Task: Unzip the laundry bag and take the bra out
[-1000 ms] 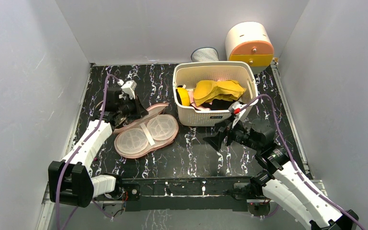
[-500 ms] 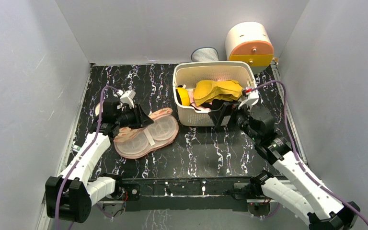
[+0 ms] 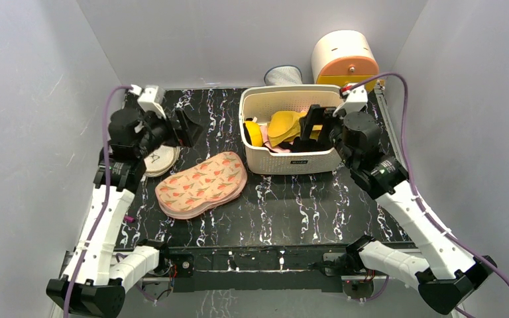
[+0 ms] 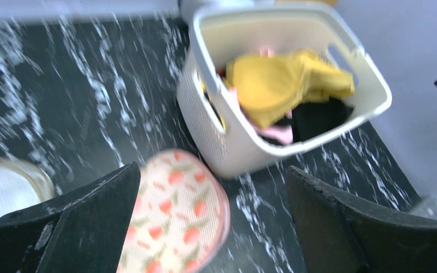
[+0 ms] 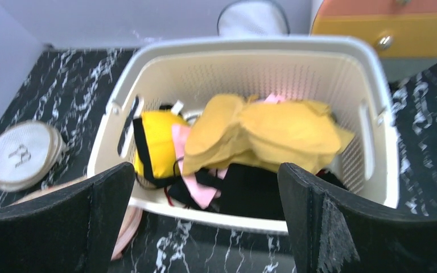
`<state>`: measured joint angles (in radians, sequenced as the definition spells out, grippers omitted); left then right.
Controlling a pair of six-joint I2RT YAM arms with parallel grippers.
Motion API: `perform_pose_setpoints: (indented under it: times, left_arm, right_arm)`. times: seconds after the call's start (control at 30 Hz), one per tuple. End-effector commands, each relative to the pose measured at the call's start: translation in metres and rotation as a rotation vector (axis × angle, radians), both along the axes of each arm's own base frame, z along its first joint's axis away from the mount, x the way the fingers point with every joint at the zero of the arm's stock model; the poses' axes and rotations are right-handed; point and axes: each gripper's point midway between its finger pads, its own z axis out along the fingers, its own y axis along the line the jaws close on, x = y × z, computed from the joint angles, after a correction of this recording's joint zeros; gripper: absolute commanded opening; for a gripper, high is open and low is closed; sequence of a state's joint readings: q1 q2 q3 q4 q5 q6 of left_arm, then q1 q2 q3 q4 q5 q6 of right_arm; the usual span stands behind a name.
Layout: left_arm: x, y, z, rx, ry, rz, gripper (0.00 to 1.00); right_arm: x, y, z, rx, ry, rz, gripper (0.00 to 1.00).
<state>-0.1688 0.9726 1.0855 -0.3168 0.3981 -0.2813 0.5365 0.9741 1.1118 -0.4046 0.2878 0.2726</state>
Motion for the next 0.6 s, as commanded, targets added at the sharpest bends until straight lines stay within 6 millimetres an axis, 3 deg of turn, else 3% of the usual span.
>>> perform_pose_setpoints:
  times: [0.0, 0.13, 0.27, 0.43, 0.57]
  left_arm:
    - [0.017, 0.023, 0.082, 0.047, -0.266, 0.127, 0.98]
    - [0.017, 0.037, 0.141, 0.044, -0.449, 0.205, 0.98]
    - [0.008, 0.047, 0.180, 0.040, -0.553, 0.255, 0.98]
    - [-0.009, 0.066, 0.202, 0.082, -0.615, 0.338, 0.98]
    - [-0.020, 0.081, 0.203, 0.100, -0.643, 0.407, 0.98]
  right_arm:
    - [0.006, -0.024, 0.071, -0.029, -0.154, -0.107, 0.98]
    - [0.004, -0.036, 0.103, -0.045, -0.210, -0.154, 0.98]
    - [-0.001, -0.047, 0.123, -0.046, -0.252, -0.193, 0.98]
    - [-0.011, -0.055, 0.138, -0.014, -0.288, -0.208, 0.98]
    - [-0.015, -0.057, 0.141, 0.007, -0.296, -0.208, 0.98]
